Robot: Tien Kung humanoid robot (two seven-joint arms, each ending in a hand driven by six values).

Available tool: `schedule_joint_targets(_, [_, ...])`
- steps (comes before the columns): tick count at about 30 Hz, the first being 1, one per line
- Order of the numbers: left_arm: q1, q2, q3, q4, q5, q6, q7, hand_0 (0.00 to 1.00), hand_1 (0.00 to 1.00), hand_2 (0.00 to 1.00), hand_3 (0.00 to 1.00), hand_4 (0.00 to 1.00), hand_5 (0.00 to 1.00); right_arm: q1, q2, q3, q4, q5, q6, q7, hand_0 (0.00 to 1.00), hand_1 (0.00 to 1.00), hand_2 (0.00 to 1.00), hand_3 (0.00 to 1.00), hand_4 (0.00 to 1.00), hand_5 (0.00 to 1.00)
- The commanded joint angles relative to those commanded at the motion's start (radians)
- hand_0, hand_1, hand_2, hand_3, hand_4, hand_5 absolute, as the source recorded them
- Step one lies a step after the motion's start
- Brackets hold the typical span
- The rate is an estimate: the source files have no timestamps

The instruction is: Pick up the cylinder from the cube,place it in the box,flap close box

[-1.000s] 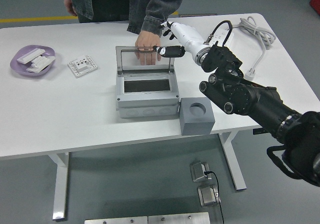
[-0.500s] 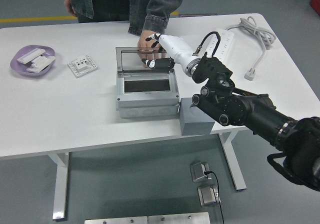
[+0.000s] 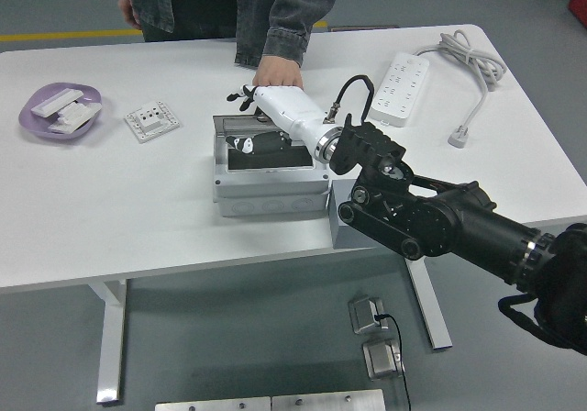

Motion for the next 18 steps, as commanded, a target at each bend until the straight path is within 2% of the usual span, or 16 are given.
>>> schedule_joint_targets(9, [0.008, -0.004, 0.009, 0.000, -0.018, 0.003, -0.003, 0.695, 0.722, 0.690, 0.781, 0.628, 0.801, -0.045, -0.051, 0.008, 0.080, -0.028, 0.009, -0.033, 0.711, 0.596, 0.702, 0.810, 0.757, 0.480])
schedule_joint_targets(18, [0.019, -0.007, 0.012, 0.000, -0.027, 0.006, -0.003, 0.695, 0.721, 0.690, 0.781, 0.627, 0.800, -0.077, -0.070, 0.049, 0.145, -0.076, 0.019, -0.068, 0.712, 0.596, 0.703, 0.813, 0.750, 0.473])
